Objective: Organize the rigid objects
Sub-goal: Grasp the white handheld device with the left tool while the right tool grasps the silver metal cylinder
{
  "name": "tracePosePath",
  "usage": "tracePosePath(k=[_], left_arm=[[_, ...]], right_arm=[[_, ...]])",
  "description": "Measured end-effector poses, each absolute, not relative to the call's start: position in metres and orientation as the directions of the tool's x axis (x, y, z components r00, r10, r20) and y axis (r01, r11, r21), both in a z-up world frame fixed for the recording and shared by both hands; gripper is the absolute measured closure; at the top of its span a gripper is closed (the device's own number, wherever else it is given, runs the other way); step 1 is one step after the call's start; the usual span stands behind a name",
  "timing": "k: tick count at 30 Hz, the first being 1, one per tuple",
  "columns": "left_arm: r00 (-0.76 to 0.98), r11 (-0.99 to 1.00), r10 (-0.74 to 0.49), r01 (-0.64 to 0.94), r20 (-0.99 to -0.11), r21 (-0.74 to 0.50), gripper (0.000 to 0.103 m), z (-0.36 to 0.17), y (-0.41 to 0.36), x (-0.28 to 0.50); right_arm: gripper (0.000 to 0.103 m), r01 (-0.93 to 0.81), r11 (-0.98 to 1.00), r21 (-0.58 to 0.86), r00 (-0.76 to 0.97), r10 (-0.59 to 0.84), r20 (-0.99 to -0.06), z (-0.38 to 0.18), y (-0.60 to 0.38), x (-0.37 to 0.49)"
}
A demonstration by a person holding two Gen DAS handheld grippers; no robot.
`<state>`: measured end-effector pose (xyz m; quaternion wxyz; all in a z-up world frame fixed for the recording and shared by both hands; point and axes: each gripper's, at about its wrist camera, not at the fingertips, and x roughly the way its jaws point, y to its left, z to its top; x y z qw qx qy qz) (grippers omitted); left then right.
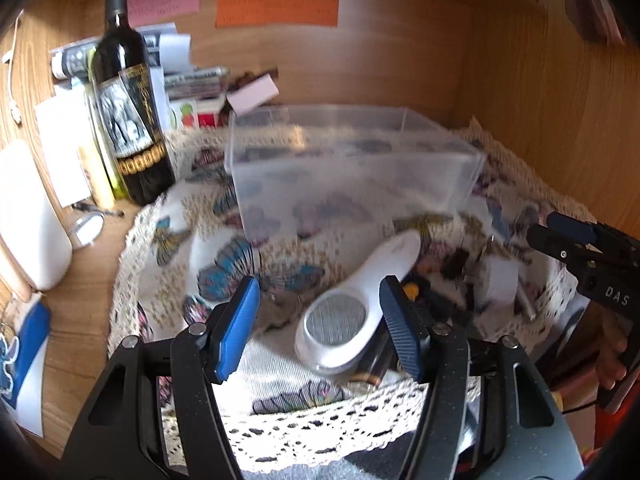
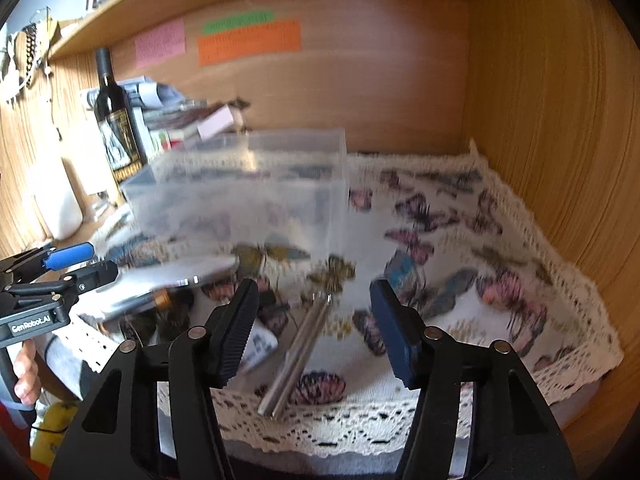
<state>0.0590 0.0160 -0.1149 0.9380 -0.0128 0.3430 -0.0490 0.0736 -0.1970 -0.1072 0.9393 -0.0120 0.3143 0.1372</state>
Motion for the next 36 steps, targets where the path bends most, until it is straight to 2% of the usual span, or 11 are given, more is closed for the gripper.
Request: tracePosePath(k=[5, 8, 17, 19, 21, 23, 28, 36], left_arm=[[0.734, 0.992, -0.128, 0.097, -0.667, -0.084, 0.043, -0.128, 0.015, 0.062], [0.723, 0.990, -0.139, 0.113, -0.677, -0.082, 0.050, -0.132, 0.009, 0.065], [0.733, 0.991, -0.136, 0.106, -0.667, -0.086, 0.052, -0.142, 0.001, 0.072], [0.738, 0.991, -0.136, 0.105, -0.661, -0.086, 0.054, -0.143, 0.000, 0.074], [0.745, 0.992, -0.129, 0.107, -0.655, -0.074, 0.054, -0.143, -0.002, 0.074], [0.748, 0.992, -0.124, 0.116, -0.652, -0.055, 0.056, -0.142, -0.005, 0.072], [0.754, 0.988, -0.141, 0.146, -0.642, -0.045, 0.060, -0.133, -0.006, 0.063], [0.807, 0.988, -0.148, 0.148, -0.572, -0.047, 0.063, -0.098, 0.000, 0.055]], right_arm=[[0.054, -0.263, 0.962, 0.077, 0.726, 0.250, -0.640, -0.123, -0.197, 0.080], [0.058, -0.261, 0.961, 0.096, 0.704, 0.257, -0.662, -0.131, -0.196, 0.085], [0.065, -0.276, 0.956, 0.095, 0.671, 0.263, -0.693, -0.148, -0.189, 0.092], [0.072, -0.288, 0.955, 0.073, 0.679, 0.257, -0.688, -0.149, -0.184, 0.090], [0.085, -0.287, 0.956, 0.060, 0.688, 0.249, -0.682, -0.150, -0.182, 0.090], [0.089, -0.285, 0.957, 0.044, 0.695, 0.238, -0.679, -0.149, -0.181, 0.091], [0.089, -0.290, 0.955, 0.057, 0.702, 0.252, -0.666, -0.146, -0.183, 0.091], [0.089, -0.287, 0.954, 0.087, 0.753, 0.280, -0.596, -0.125, -0.186, 0.089]])
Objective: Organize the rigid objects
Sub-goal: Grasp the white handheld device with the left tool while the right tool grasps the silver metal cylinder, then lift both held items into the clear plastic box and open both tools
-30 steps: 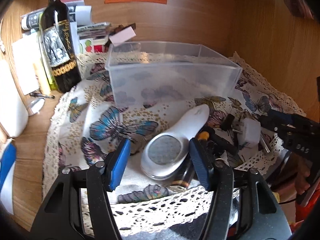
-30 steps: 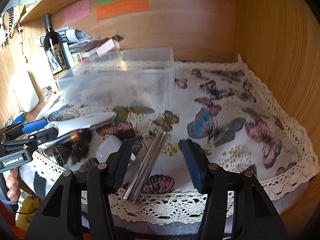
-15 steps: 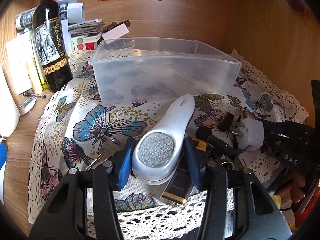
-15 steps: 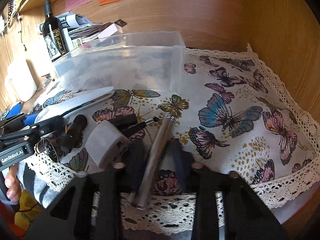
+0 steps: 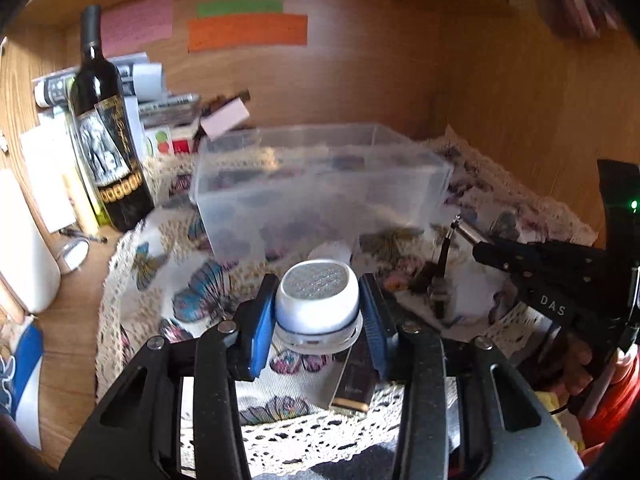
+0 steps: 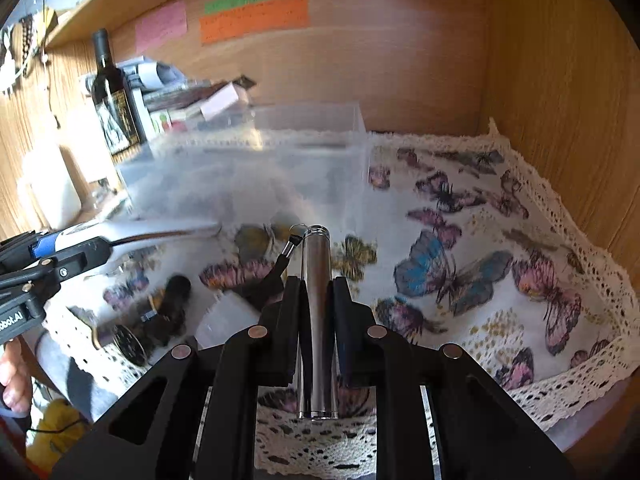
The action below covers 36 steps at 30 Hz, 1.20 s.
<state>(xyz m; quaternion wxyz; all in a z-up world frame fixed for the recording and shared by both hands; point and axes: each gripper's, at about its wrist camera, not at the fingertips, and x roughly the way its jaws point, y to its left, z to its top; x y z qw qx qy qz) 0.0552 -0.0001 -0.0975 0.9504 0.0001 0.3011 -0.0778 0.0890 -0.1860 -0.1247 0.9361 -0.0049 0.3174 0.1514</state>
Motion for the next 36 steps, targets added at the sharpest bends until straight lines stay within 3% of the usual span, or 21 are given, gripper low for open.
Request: tracePosePath(k=[8, 25, 36], left_arm=[[0.840, 0.988, -0.157, 0.135, -0.520, -0.081, 0.064, -0.071, 0.011, 0.058], [0.878, 0.990, -0.127, 0.141, -0.462, -0.003, 0.065, -0.025, 0.009, 0.061], [0.865, 0.992, -0.125, 0.125, -0.485, -0.033, 0.068, -0.042, 0.012, 0.071]], right_arm=[[0.089, -0.294, 0.951, 0.100, 0.794, 0.301, -0.528, -0.101, -0.189, 0.089], [0.089, -0.310, 0.946, 0.089, 0.846, 0.318, -0.428, -0.061, -0.185, 0.098], [0.089, -0.322, 0.942, 0.097, 0.838, 0.331, -0.434, -0.061, -0.183, 0.103]])
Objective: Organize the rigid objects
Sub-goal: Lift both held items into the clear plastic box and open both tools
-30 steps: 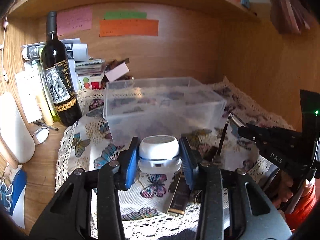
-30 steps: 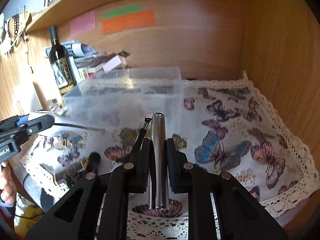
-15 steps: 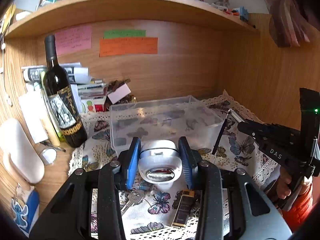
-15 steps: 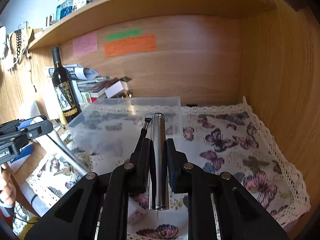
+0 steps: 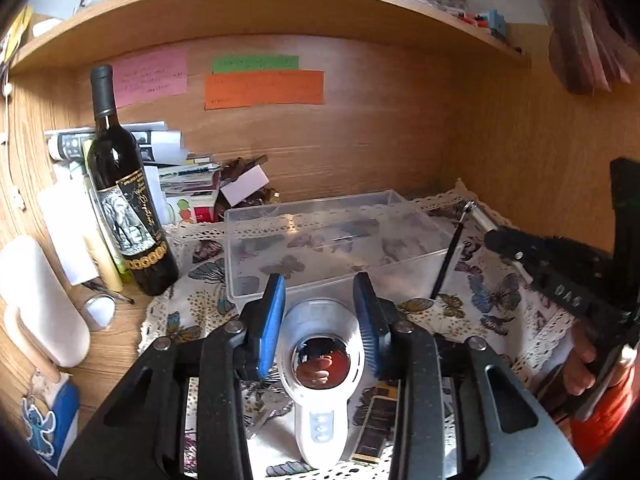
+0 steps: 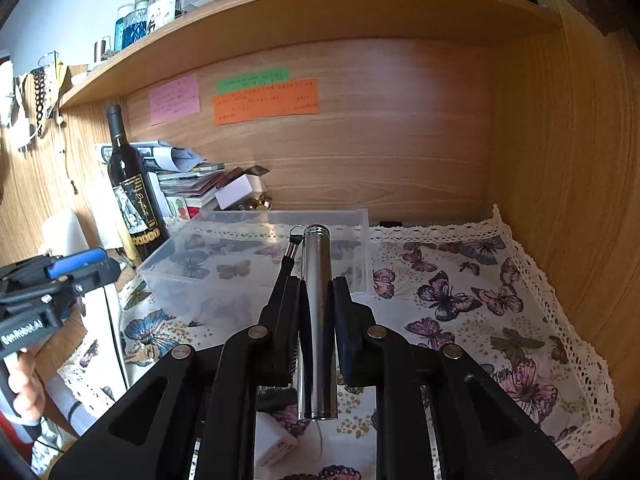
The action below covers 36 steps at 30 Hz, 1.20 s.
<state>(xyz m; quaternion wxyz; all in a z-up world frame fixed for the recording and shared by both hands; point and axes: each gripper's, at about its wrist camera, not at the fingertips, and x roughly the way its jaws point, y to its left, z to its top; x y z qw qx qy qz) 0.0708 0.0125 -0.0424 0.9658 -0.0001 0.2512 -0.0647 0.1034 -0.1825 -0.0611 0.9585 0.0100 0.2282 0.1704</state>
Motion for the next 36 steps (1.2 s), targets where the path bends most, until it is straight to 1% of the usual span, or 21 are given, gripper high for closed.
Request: tracePosePath(k=[6, 9, 12, 16, 21, 24, 30, 36], left_arm=[[0.871, 0.990, -0.122, 0.141, -0.476, 0.005, 0.068, -0.042, 0.004, 0.063], [0.881, 0.990, -0.108, 0.137, -0.461, 0.030, 0.065, -0.043, 0.001, 0.053], [0.863, 0.990, -0.115, 0.141, -0.492, 0.016, 0.062, -0.050, 0.004, 0.052], [0.838, 0.994, -0.094, 0.111, -0.537, -0.001, 0.062, -0.066, 0.013, 0.056], [0.834, 0.993, -0.115, 0.107, -0.540, -0.046, 0.062, -0.062, 0.023, 0.059], [0.846, 0.993, -0.112, 0.108, -0.521, -0.037, 0.062, -0.051, 0.024, 0.062], [0.887, 0.994, -0.109, 0.111, -0.449, -0.023, 0.062, -0.015, 0.027, 0.072], [0.923, 0.996, -0.081, 0.086, -0.377, -0.002, 0.062, 0.019, 0.032, 0.091]], right_arm=[[0.089, -0.325, 0.940, 0.104, 0.834, 0.337, -0.438, -0.063, -0.182, 0.106], [0.089, -0.331, 0.938, 0.103, 0.831, 0.342, -0.440, -0.064, -0.181, 0.106], [0.089, -0.335, 0.937, 0.097, 0.830, 0.342, -0.441, -0.064, -0.179, 0.107], [0.089, -0.336, 0.937, 0.096, 0.828, 0.343, -0.443, -0.065, -0.177, 0.107], [0.089, -0.334, 0.938, 0.093, 0.831, 0.340, -0.440, -0.063, -0.178, 0.107], [0.089, -0.336, 0.938, 0.088, 0.835, 0.340, -0.433, -0.058, -0.178, 0.110], [0.089, -0.340, 0.938, 0.071, 0.847, 0.338, -0.410, -0.044, -0.179, 0.119], [0.089, -0.349, 0.934, 0.079, 0.850, 0.351, -0.392, -0.030, -0.180, 0.138]])
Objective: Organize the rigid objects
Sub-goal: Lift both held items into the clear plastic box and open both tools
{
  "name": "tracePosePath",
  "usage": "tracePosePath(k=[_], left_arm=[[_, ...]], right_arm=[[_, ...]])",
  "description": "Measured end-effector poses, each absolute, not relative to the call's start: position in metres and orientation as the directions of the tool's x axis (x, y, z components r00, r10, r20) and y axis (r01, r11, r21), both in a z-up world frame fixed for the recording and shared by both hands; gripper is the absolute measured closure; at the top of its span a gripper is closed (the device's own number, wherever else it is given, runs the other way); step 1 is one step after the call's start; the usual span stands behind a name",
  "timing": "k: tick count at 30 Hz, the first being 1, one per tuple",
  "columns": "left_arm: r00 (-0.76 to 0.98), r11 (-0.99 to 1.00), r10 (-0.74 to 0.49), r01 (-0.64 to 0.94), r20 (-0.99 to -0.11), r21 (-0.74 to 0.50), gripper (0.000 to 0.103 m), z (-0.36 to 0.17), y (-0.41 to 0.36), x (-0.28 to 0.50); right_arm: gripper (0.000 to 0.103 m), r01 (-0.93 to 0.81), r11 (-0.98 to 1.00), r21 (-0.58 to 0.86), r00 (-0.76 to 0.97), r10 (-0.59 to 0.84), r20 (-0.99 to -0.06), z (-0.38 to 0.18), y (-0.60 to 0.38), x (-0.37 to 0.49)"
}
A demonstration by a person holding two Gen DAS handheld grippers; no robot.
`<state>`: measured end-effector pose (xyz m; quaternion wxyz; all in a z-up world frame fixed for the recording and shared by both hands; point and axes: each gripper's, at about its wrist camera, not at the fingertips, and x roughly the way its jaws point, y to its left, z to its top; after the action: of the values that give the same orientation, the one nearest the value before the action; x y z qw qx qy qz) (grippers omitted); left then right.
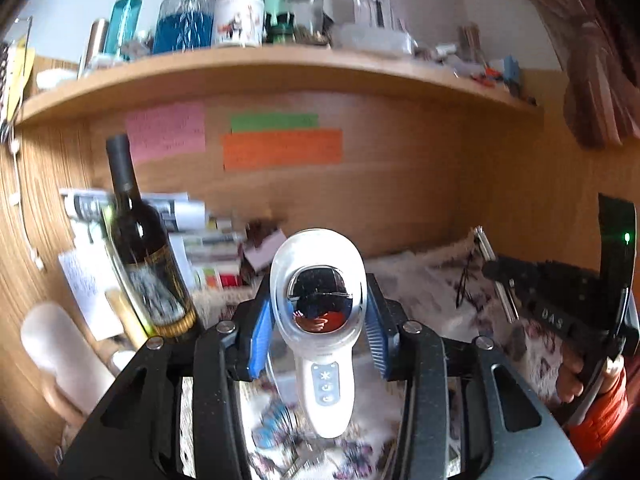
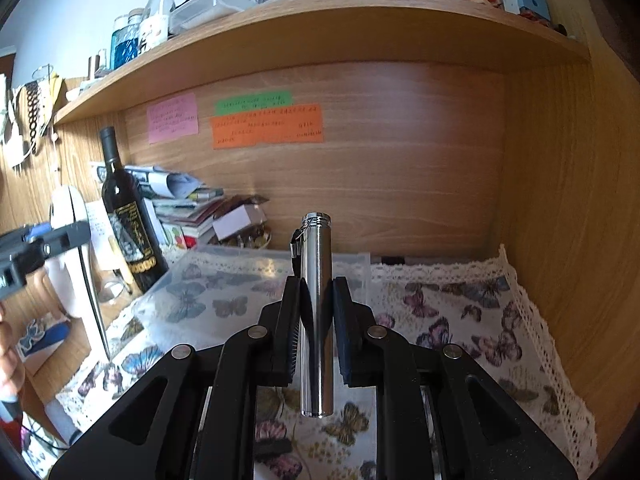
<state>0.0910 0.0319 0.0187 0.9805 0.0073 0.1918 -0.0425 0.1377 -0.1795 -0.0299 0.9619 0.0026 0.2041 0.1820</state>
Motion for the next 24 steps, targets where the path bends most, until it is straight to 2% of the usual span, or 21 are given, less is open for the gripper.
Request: tracePosePath(k=[6, 9, 12, 19, 24], left_arm=[[0.945, 0.999, -0.035, 0.046, -0.326, 0.027, 0.062, 0.035, 0.038, 0.122], [0.944, 0.999, -0.014, 0.030, -0.329, 0.043, 0.062, 0.029, 0.039, 0.141], [0.929, 0.998, 0.008, 0.018, -0.370, 0.067, 0.062, 0.012, 0.037, 0.163], [0.839, 0.994, -0.006, 0.066, -0.544, 0.091, 0.062, -0.034, 0.032, 0.210], [0.799, 0.991, -0.018, 0.096, -0.602, 0.097, 0.062, -0.051, 0.026, 0.228]], right_arm=[[0.089, -0.358, 0.931, 0.070, 0.851, 0.357, -0.385, -0.021, -0.174, 0.157], [0.089, -0.365, 0.928, 0.072, 0.847, 0.363, -0.389, -0.021, -0.171, 0.166], [0.089, -0.374, 0.924, 0.076, 0.831, 0.370, -0.415, -0.028, -0.167, 0.177], [0.089, -0.402, 0.913, 0.074, 0.758, 0.377, -0.533, -0.061, -0.152, 0.206], [0.089, -0.393, 0.917, 0.067, 0.721, 0.352, -0.596, -0.081, -0.144, 0.224]])
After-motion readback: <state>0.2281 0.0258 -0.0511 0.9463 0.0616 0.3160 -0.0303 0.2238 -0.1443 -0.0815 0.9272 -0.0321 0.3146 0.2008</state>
